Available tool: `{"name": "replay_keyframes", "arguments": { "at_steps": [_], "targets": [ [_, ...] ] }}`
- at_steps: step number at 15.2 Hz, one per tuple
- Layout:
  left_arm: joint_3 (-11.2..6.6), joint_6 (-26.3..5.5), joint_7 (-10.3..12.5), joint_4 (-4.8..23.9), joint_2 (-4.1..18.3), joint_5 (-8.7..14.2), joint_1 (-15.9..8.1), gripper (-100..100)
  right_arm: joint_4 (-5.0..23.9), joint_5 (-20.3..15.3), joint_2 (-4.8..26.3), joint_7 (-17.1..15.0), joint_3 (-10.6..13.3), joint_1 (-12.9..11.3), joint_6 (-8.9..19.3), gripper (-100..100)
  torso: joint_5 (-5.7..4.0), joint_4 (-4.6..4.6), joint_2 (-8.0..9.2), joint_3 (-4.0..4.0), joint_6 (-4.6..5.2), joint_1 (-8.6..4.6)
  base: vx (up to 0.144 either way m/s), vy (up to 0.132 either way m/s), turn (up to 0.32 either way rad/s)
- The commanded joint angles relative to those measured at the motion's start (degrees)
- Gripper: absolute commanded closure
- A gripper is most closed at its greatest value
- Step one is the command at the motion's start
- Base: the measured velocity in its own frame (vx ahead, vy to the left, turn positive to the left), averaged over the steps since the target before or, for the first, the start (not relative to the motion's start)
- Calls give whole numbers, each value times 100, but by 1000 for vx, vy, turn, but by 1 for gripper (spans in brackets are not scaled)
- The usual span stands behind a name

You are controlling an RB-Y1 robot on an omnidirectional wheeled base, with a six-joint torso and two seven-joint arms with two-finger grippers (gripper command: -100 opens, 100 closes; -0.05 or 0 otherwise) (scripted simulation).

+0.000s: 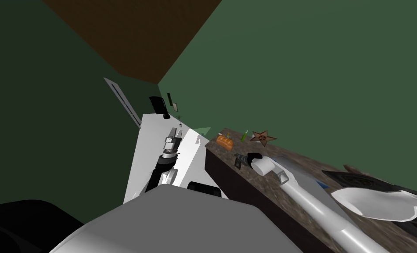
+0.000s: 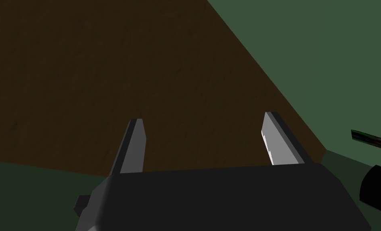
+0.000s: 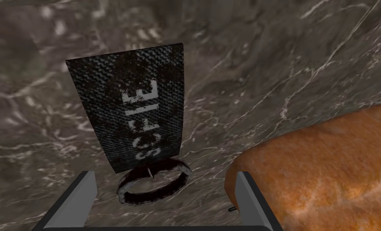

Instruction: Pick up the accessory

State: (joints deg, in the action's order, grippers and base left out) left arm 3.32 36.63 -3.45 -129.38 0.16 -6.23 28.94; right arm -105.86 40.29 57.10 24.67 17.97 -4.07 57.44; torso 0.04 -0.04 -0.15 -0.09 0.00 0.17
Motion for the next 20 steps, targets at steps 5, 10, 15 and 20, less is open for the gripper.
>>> {"name": "replay_keyframes", "arguments": {
  "at_steps": [5,10,15,20],
  "targets": [
    [0,0,0,0,0,0,0,0,142,269,246,177,115,-200,623,-100,0,1,3,2,-1,-2,33,29,42],
    [0,0,0,0,0,0,0,0,326,567,495,379,265,-404,1242,-100,1,0,0,0,-1,5,38,43,52],
    [0,0,0,0,0,0,0,0,454,769,651,513,376,-531,1656,-100,0,0,0,0,0,1,37,35,45],
    [0,0,0,0,0,0,0,0,709,625,496,561,459,-481,1531,-100,-4,1,9,5,0,-11,20,9,45]
  ]
}}
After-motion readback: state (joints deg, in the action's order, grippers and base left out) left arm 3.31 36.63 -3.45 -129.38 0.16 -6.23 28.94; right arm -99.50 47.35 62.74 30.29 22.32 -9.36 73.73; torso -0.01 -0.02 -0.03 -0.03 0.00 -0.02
